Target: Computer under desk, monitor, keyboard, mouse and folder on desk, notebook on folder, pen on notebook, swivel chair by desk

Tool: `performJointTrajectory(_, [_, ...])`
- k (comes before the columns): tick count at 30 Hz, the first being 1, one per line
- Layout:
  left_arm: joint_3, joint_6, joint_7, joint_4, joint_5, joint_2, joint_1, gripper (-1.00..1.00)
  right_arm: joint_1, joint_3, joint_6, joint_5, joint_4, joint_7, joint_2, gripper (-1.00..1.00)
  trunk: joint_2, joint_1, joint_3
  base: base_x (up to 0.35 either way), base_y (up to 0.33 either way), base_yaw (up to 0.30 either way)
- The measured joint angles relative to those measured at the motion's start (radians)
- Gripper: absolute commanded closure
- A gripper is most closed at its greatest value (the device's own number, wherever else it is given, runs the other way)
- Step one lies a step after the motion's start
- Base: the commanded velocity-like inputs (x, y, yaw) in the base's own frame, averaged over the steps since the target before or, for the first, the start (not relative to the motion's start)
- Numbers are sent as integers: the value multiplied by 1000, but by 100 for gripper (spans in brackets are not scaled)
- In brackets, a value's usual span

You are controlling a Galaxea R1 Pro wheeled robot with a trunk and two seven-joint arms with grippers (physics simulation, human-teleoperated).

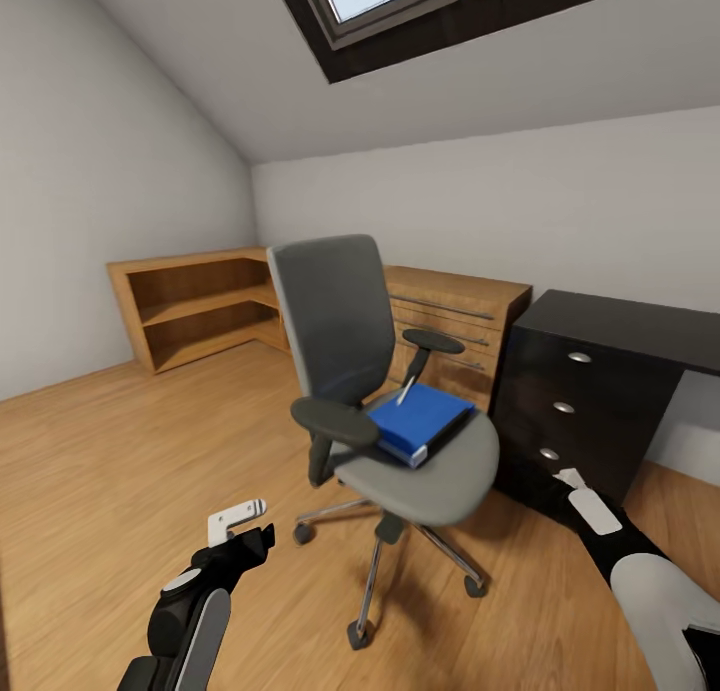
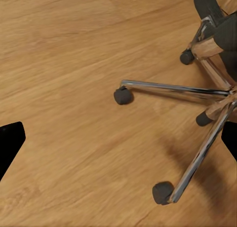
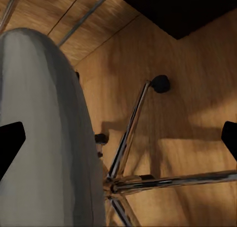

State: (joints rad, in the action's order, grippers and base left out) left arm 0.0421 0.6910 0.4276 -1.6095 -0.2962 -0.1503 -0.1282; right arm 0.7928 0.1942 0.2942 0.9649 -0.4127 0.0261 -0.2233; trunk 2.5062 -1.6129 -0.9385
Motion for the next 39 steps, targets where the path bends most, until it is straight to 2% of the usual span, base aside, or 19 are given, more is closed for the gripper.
performJointTrajectory(8, [1,0,0,1,0,0,0,-100,0,5,7,6,0,0,-1,-100,0,0,0,121,-114,0])
performJointTrajectory(26, [0,-1,0,0,0,1,0,-100,0,5,7,7,3,0,2,-100,0,0,0,96,-7,0])
performJointTrajectory(33, [-29,-1,0,0,0,2,0,-100,0,4,7,8,6,-1,8,-100,0,0,0,7,0,64])
performJointTrajectory(39, [-34,-1,0,-2,0,0,0,-100,0,4,7,8,6,-1,9,-100,0,0,-2,0,0,162])
